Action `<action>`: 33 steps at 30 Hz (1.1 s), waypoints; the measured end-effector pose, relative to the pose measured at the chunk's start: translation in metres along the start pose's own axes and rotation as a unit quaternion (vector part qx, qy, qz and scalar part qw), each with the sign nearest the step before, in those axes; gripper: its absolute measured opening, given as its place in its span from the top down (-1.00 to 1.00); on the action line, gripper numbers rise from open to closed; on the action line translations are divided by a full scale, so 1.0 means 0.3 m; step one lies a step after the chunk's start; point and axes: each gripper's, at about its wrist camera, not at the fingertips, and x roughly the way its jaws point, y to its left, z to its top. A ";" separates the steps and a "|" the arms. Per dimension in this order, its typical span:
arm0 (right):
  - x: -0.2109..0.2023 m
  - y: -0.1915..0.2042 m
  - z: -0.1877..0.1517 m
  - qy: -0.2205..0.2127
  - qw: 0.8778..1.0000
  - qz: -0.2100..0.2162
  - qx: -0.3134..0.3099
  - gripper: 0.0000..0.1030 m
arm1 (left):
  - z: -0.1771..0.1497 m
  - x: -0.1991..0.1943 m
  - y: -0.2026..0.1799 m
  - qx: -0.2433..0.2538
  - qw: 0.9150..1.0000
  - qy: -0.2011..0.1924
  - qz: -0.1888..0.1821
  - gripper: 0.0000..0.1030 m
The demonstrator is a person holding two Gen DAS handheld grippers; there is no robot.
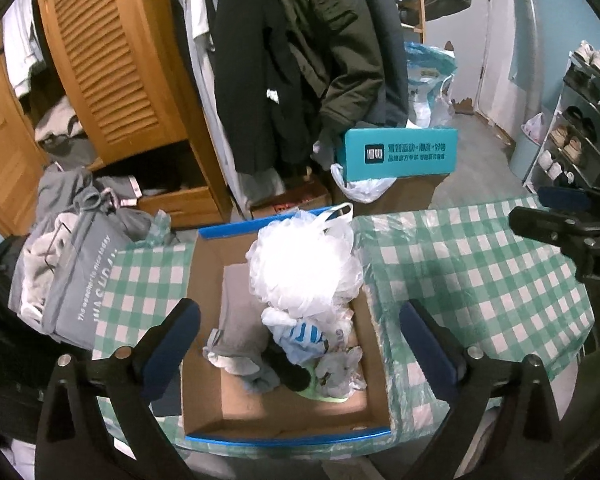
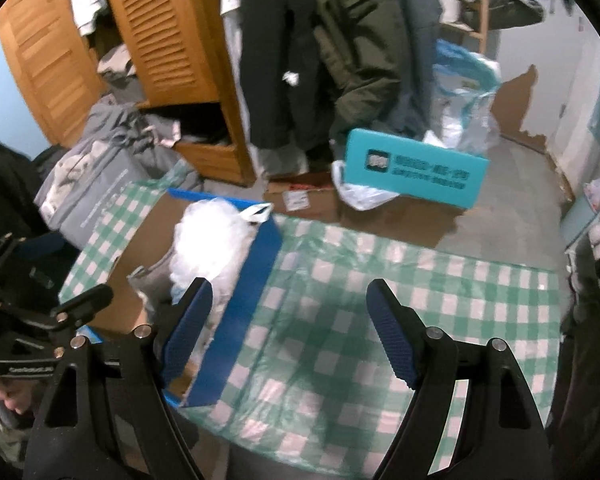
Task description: Organize soft objects
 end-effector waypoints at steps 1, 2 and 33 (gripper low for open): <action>-0.009 -0.013 -0.006 -0.005 1.000 -0.004 0.005 -0.53 | 0.001 -0.003 -0.010 0.001 1.000 -0.002 0.007 -0.96; -0.017 -0.027 -0.014 -0.008 1.000 -0.011 0.008 -0.53 | 0.003 -0.007 -0.024 0.002 1.000 -0.003 0.015 -0.96; -0.065 -0.211 -0.122 0.000 0.999 -0.024 0.035 -0.53 | 0.014 0.020 -0.200 0.019 0.999 0.018 0.027 -0.98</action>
